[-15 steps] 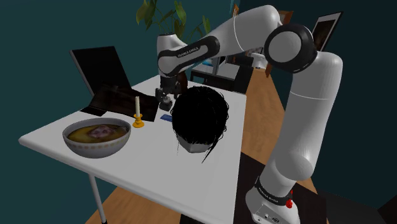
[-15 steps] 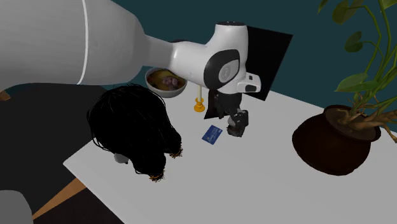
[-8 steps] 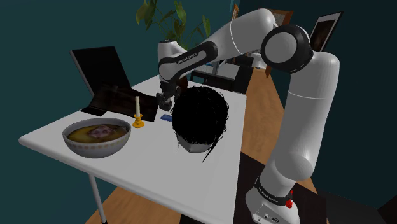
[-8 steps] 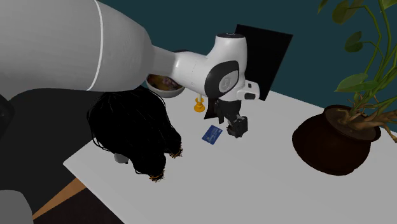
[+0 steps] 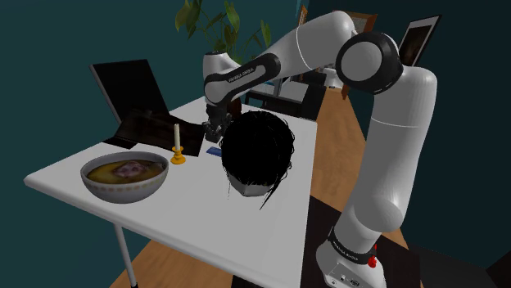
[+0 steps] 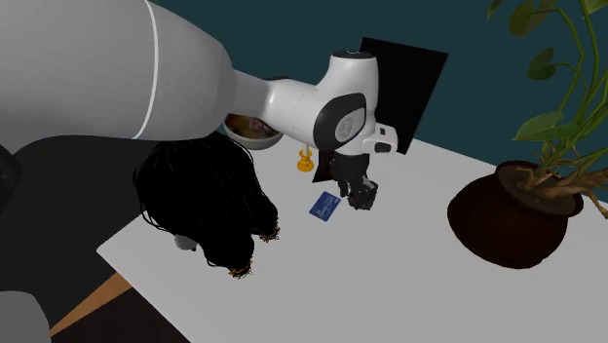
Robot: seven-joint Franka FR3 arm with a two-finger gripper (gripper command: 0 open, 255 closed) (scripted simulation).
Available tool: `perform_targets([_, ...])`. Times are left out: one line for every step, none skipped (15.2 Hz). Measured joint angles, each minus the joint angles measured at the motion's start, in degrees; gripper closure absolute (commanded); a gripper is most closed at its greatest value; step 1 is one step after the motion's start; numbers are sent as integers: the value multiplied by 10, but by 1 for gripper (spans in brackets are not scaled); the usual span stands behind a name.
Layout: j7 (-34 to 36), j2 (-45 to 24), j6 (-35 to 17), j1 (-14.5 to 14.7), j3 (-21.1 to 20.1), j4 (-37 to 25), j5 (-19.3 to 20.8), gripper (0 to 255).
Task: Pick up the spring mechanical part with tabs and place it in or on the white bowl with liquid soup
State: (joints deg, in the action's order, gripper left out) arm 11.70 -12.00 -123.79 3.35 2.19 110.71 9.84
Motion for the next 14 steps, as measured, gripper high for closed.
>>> perform_targets([0, 0, 0, 0, 0, 0, 0, 255])
perform_targets([0, 0, 0, 0, 0, 0, 0, 255])
perform_targets([0, 0, 0, 0, 0, 0, 0, 255])
perform_targets([0, 0, 0, 0, 0, 0, 0, 255])
perform_targets([0, 0, 0, 0, 0, 0, 0, 255])
perform_targets([0, 0, 0, 0, 0, 0, 0, 255])
perform_targets([-1, 2, 4, 0, 0, -2, 0, 255])
perform_targets([-3, 4, 8, -1, 0, -4, -1, 255])
perform_targets([-3, 6, 15, 0, 0, -8, -1, 255])
perform_targets([-4, 8, 21, 0, 0, -13, -2, 255])
perform_targets([-4, 11, 28, 0, 0, -17, -2, 255])
perform_targets([-4, 16, 34, 1, -1, -19, -3, 255])
perform_targets([-6, 17, 40, 1, -1, -24, -3, 255])
perform_targets([-8, 21, 48, 1, -1, -28, -4, 255])
